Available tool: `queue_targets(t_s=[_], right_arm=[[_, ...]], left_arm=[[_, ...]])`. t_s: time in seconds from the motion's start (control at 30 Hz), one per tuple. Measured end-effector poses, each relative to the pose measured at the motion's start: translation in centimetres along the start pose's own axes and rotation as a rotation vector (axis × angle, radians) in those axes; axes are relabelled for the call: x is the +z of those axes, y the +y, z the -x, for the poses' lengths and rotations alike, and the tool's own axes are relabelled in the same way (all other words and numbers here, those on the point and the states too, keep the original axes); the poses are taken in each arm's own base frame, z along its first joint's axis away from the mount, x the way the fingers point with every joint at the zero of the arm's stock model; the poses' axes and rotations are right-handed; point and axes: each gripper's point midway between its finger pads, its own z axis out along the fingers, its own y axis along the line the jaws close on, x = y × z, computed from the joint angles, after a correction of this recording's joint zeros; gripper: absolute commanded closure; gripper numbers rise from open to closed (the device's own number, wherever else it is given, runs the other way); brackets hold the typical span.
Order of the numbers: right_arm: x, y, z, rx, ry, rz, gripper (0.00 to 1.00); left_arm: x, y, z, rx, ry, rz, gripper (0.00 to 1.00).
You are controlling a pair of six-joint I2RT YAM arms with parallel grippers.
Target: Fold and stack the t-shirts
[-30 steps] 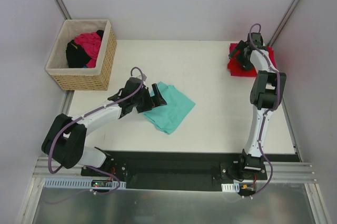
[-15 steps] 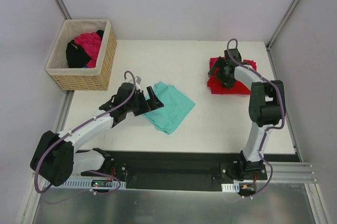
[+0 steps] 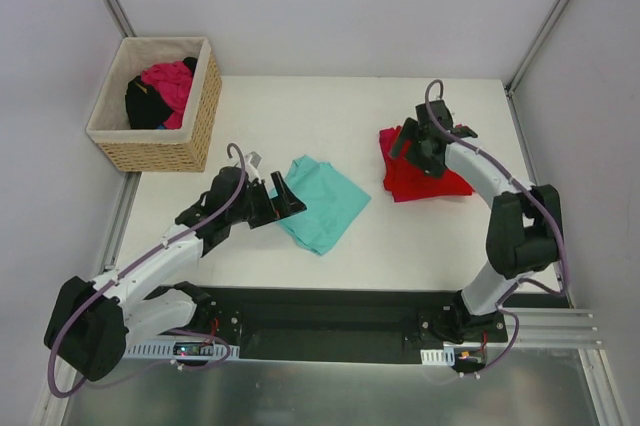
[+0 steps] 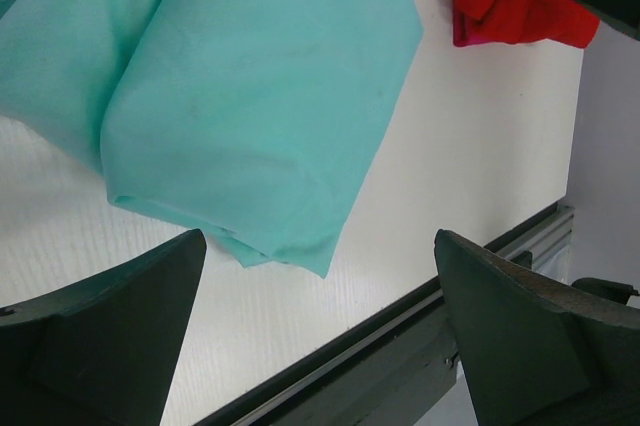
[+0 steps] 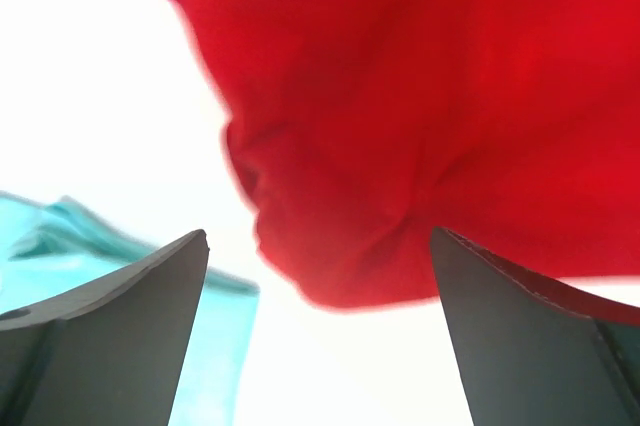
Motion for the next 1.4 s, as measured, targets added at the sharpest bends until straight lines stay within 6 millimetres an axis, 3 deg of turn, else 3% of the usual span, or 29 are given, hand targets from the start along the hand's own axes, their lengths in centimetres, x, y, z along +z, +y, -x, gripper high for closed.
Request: queue_targets(t_s=[0.1, 0.23, 0.33, 0.4, 0.53, 0.7, 1.03, 1.23, 1.4], right_arm=[[-3.8, 1.1, 2.1, -0.038, -0.092, 0.022, 0.03], [-10.7, 3.6, 4.8, -0.057, -0.244, 0.147, 0.04], [-14.6, 3.7, 5.3, -0.055, -0.321, 0.208, 0.03], [-15.7, 2.9, 4.8, -0.056, -0.343, 0.213, 0.03], [-14.5, 1.1, 2.5, -0.076, -0.302, 0.175, 0.03], [-12.4, -0.8, -0.2, -0.104, -0.226, 0.115, 0.03], [-12.2, -0.9, -0.5, -0.120, -0.219, 0.112, 0.03], [-12.0, -1.0, -0.7, -0.122, -0.214, 0.109, 0.04], [-12.0, -1.0, -0.7, -0.122, -0.215, 0.110, 0.04]], left_arm=[[-0.8, -0.9, -0.1, 0.006, 0.005, -0.038, 0.02], [-0.9, -3.0, -0.5, -0.004, 0.038, -0.086, 0.02], [0.0, -4.5, -3.1, -0.011, 0.122, -0.108, 0.02], [0.6, -5.1, -5.1, -0.022, 0.174, -0.120, 0.02], [1.9, -5.5, -7.8, -0.038, 0.237, -0.134, 0.02], [3.8, -5.5, -8.2, -0.057, 0.241, -0.140, 0.02], [6.9, -3.3, -9.2, -0.068, 0.265, -0.064, 0.03], [6.9, -2.8, -9.3, -0.072, 0.264, -0.055, 0.03], [4.7, -1.5, -9.1, -0.077, 0.242, -0.008, 0.02]])
